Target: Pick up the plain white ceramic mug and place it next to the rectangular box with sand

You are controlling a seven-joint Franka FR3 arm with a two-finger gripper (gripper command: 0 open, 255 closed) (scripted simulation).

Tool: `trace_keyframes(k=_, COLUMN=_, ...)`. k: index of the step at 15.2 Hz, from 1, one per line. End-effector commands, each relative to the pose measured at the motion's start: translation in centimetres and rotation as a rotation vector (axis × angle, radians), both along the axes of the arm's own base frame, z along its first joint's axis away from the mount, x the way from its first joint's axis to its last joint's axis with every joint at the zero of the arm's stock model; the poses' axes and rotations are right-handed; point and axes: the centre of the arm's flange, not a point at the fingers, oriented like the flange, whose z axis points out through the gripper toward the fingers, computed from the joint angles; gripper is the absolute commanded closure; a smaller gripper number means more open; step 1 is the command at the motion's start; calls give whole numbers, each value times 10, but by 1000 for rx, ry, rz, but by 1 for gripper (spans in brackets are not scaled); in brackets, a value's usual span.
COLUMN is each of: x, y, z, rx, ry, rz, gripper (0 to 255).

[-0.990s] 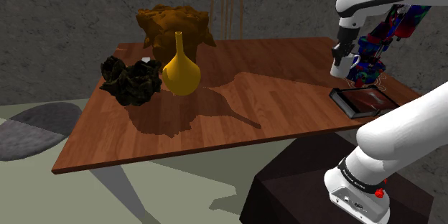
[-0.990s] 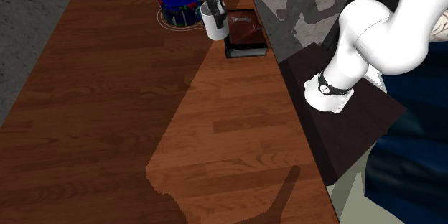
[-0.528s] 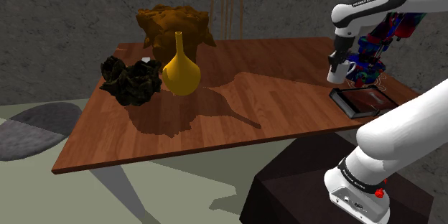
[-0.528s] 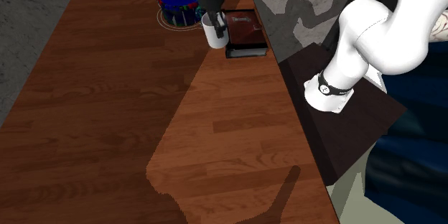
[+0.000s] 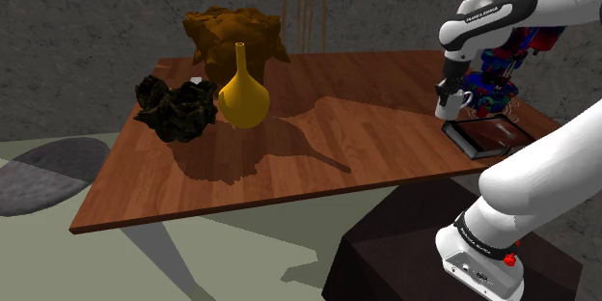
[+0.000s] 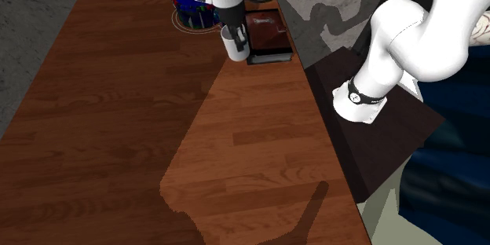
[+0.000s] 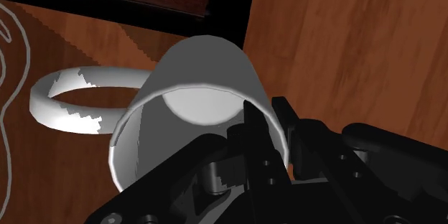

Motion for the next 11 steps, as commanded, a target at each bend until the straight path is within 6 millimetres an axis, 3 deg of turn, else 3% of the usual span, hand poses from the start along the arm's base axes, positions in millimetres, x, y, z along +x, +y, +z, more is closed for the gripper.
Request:
trace_keyframes(k=1, x=-1, y=-1, z=-14, rx=4, ry=6, rz=-2, gripper=255)
trace_keyframes(k=4, x=-1, y=-1, z=-31, rx=4, ry=6, rz=-2, gripper=255)
trace_keyframes(k=11, x=-1, y=-1, z=-31, rx=4, ry=6, rz=-2, gripper=255)
